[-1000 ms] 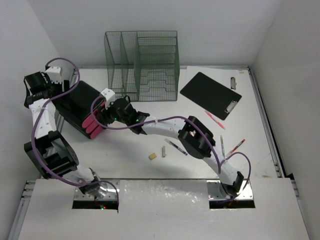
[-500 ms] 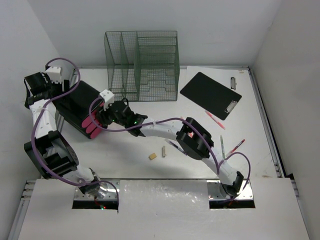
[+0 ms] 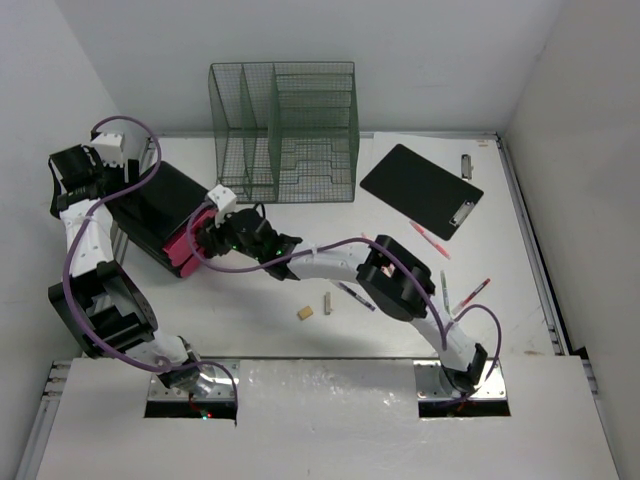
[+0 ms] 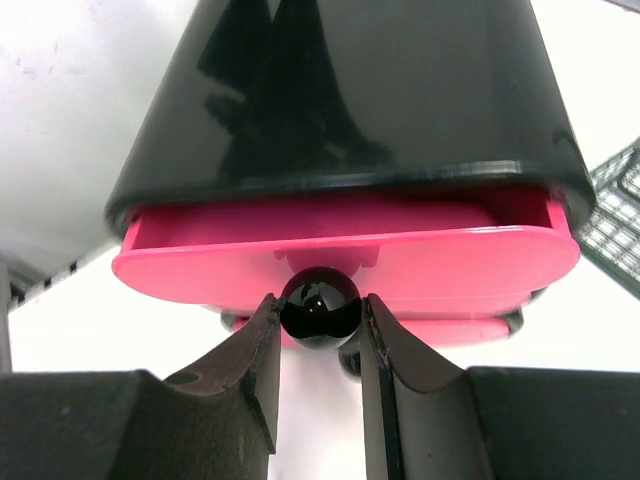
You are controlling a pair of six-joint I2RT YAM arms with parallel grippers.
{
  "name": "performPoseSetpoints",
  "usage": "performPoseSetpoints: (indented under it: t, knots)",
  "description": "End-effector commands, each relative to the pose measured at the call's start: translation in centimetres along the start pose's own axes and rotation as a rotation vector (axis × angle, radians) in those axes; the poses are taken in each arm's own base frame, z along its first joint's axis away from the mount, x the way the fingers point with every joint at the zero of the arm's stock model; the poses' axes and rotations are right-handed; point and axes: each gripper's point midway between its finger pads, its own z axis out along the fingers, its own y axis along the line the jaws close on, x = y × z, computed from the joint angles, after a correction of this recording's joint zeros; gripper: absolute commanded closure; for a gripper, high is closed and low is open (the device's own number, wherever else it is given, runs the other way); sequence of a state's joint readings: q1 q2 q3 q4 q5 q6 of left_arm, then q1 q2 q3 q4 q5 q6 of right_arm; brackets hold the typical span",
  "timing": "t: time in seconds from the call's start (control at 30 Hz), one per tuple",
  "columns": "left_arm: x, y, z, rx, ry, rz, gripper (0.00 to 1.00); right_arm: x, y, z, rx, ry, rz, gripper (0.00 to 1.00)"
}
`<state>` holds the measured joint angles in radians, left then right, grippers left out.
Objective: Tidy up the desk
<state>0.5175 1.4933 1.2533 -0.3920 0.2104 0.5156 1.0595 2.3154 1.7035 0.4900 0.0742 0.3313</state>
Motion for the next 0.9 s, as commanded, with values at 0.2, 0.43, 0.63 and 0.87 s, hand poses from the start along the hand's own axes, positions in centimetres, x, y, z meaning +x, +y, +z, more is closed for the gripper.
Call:
performPoseSetpoints:
  t: [0.2, 0.43, 0.63, 0.87]
  knots:
    - [3.7, -1.2, 0.7, 0.03, 0.118, -0.014, 0.29, -0.7, 0.2, -5.9, -0.011, 0.018, -0.096, 1.0]
    - [3.9, -1.1, 0.7, 0.025, 0.125, -0.019, 0.29, 0.6, -0.2, -8.5, -0.008, 0.048, -0.105, 1.0]
    - [3.5, -1.1, 0.3, 0.025, 0.119, -0.021, 0.29, -0.1, 0.0, -8.8, -0.019, 0.039, -0.133, 0.52]
    - [3.6, -1.1, 0.0, 0.023, 0.123, -0.013, 0.29, 0.0, 0.0, -10.4, -0.037, 0.088, -0.191, 0.16]
